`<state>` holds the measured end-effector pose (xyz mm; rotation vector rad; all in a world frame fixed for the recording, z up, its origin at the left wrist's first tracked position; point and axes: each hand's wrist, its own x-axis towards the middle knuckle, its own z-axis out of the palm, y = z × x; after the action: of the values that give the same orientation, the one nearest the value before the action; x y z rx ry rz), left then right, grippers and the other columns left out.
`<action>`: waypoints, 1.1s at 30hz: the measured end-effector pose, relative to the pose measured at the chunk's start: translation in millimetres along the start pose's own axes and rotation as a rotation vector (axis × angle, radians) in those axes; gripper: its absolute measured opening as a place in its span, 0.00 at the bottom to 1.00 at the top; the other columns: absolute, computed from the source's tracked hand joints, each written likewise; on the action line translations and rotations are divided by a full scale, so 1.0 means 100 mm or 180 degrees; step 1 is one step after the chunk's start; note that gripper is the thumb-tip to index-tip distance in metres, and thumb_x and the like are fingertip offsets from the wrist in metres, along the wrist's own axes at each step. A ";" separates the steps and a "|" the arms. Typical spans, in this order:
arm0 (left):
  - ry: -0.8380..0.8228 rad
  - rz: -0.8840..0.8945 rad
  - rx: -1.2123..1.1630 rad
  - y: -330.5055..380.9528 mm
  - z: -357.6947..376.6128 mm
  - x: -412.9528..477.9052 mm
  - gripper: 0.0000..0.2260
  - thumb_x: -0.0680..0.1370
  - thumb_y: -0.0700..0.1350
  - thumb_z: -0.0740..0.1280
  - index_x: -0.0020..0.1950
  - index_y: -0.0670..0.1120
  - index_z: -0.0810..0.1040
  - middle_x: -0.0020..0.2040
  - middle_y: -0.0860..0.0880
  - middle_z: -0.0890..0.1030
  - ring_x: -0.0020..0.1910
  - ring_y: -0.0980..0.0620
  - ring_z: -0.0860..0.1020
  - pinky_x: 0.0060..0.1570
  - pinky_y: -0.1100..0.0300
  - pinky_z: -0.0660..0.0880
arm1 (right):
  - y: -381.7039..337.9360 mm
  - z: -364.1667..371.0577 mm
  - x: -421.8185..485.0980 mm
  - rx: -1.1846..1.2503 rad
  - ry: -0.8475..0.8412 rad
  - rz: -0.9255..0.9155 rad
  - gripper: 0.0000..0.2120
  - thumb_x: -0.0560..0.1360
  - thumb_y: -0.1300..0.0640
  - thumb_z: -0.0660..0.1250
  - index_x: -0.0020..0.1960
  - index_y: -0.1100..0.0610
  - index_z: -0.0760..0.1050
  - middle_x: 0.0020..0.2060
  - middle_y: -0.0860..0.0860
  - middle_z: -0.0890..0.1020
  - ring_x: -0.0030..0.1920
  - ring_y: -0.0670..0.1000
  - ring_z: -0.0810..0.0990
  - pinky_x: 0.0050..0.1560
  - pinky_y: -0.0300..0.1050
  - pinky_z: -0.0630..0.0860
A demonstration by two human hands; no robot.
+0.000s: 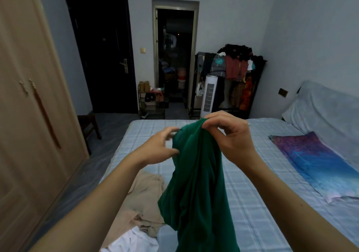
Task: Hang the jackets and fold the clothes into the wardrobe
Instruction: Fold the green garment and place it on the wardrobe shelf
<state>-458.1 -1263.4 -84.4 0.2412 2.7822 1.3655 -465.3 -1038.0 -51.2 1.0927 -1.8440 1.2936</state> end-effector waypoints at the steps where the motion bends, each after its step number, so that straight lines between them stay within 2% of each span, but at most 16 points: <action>1: -0.0187 -0.0055 -0.0226 0.00 0.02 0.00 0.26 0.75 0.40 0.73 0.70 0.56 0.71 0.62 0.49 0.79 0.60 0.52 0.79 0.61 0.54 0.76 | -0.01 -0.04 0.01 0.0002 0.0033 0.0014 0.04 0.74 0.69 0.69 0.43 0.64 0.82 0.44 0.54 0.83 0.47 0.52 0.83 0.47 0.49 0.81; 4: -0.0087 -0.0095 -0.0480 -0.01 0.11 0.02 0.16 0.75 0.37 0.73 0.60 0.51 0.79 0.46 0.46 0.83 0.47 0.51 0.82 0.53 0.56 0.80 | 0.01 -0.14 -0.01 -0.0093 0.0068 0.0061 0.04 0.74 0.69 0.69 0.44 0.65 0.83 0.44 0.55 0.83 0.47 0.52 0.83 0.47 0.50 0.81; 7: 0.0456 -0.0047 -0.0681 0.03 0.10 0.01 0.08 0.75 0.34 0.71 0.50 0.45 0.84 0.46 0.44 0.85 0.47 0.48 0.83 0.43 0.64 0.80 | 0.06 -0.23 -0.09 -0.0250 0.0137 0.0149 0.05 0.74 0.71 0.69 0.44 0.64 0.83 0.44 0.55 0.84 0.47 0.51 0.83 0.47 0.50 0.81; 9: 0.0666 0.0061 -0.1060 0.11 0.02 0.00 0.06 0.76 0.33 0.69 0.50 0.42 0.83 0.48 0.43 0.86 0.48 0.47 0.83 0.43 0.64 0.80 | 0.12 -0.28 -0.17 -0.0290 0.0209 0.0365 0.07 0.74 0.72 0.69 0.45 0.63 0.83 0.44 0.54 0.84 0.47 0.51 0.83 0.47 0.50 0.81; 12: 0.0614 0.0286 -0.1465 0.30 -0.13 -0.05 0.05 0.80 0.37 0.66 0.51 0.41 0.82 0.47 0.45 0.85 0.46 0.51 0.83 0.44 0.62 0.79 | 0.21 -0.34 -0.29 -0.0230 0.0339 0.0924 0.09 0.73 0.72 0.69 0.44 0.60 0.83 0.42 0.53 0.84 0.44 0.53 0.83 0.48 0.54 0.81; 15: 0.0468 0.0476 -0.1248 0.50 -0.23 -0.10 0.06 0.81 0.40 0.64 0.49 0.46 0.81 0.44 0.50 0.84 0.45 0.53 0.82 0.48 0.58 0.79 | 0.28 -0.33 -0.34 -0.0332 0.0284 0.1401 0.11 0.72 0.71 0.70 0.42 0.56 0.83 0.39 0.50 0.85 0.41 0.53 0.84 0.45 0.59 0.81; 17: 0.0469 0.0566 -0.0962 0.63 -0.27 -0.14 0.06 0.81 0.39 0.66 0.47 0.46 0.81 0.42 0.51 0.84 0.43 0.54 0.82 0.47 0.58 0.78 | 0.25 -0.31 -0.30 -0.0391 0.0200 0.1598 0.11 0.73 0.69 0.70 0.41 0.54 0.83 0.40 0.48 0.85 0.41 0.50 0.84 0.44 0.57 0.82; 19: 0.0362 0.0666 -0.0662 0.77 -0.28 -0.18 0.05 0.80 0.39 0.66 0.48 0.45 0.81 0.42 0.49 0.85 0.42 0.51 0.83 0.45 0.55 0.80 | 0.17 -0.29 -0.22 -0.0440 0.0138 0.1528 0.11 0.74 0.68 0.69 0.44 0.53 0.83 0.44 0.47 0.84 0.44 0.47 0.83 0.45 0.54 0.81; 21: 0.0084 0.0755 -0.0432 0.88 -0.27 -0.23 0.06 0.80 0.39 0.66 0.49 0.46 0.82 0.43 0.47 0.86 0.43 0.46 0.84 0.45 0.51 0.81 | 0.07 -0.25 -0.13 -0.0314 -0.0149 0.1315 0.11 0.74 0.66 0.69 0.52 0.53 0.82 0.50 0.46 0.82 0.49 0.45 0.82 0.50 0.51 0.80; 23: -0.0102 0.0865 -0.0188 0.96 -0.27 -0.27 0.06 0.80 0.39 0.67 0.49 0.48 0.83 0.43 0.46 0.85 0.42 0.44 0.84 0.44 0.48 0.82 | -0.03 -0.18 -0.04 0.0012 -0.0670 0.1161 0.17 0.74 0.64 0.70 0.61 0.52 0.78 0.56 0.44 0.81 0.57 0.45 0.80 0.56 0.50 0.78; 25: -0.0139 0.1030 0.0117 1.00 -0.29 -0.31 0.07 0.79 0.41 0.69 0.48 0.51 0.84 0.42 0.46 0.85 0.41 0.43 0.84 0.44 0.43 0.82 | -0.12 -0.09 0.00 0.0501 -0.1162 0.1143 0.20 0.74 0.64 0.71 0.65 0.53 0.76 0.56 0.47 0.81 0.59 0.49 0.80 0.60 0.51 0.77; 27: -0.0194 0.1118 0.0295 1.01 -0.33 -0.36 0.06 0.78 0.41 0.70 0.48 0.51 0.84 0.42 0.47 0.85 0.42 0.45 0.84 0.45 0.42 0.82 | -0.19 -0.02 0.02 0.1095 -0.1433 0.1361 0.18 0.75 0.65 0.71 0.64 0.58 0.75 0.53 0.57 0.82 0.55 0.57 0.82 0.57 0.56 0.79; 29: -0.0190 0.1139 0.0360 1.00 -0.38 -0.41 0.05 0.78 0.40 0.70 0.48 0.49 0.84 0.42 0.49 0.85 0.42 0.48 0.84 0.44 0.46 0.82 | -0.22 0.02 0.01 0.1453 -0.1558 0.1525 0.15 0.75 0.64 0.71 0.62 0.61 0.75 0.50 0.62 0.82 0.52 0.61 0.82 0.55 0.59 0.80; 33: -0.0168 0.1158 0.0479 0.91 -0.54 -0.51 0.04 0.77 0.39 0.71 0.48 0.48 0.84 0.41 0.50 0.85 0.42 0.50 0.83 0.43 0.53 0.81 | -0.21 0.06 -0.01 0.1569 -0.1697 0.1616 0.12 0.78 0.54 0.68 0.53 0.63 0.77 0.42 0.56 0.80 0.43 0.55 0.79 0.46 0.53 0.76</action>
<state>-402.0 -1258.0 18.6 0.8107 2.8987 1.1798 -446.6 -1047.3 -44.9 1.3729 -2.3704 1.9712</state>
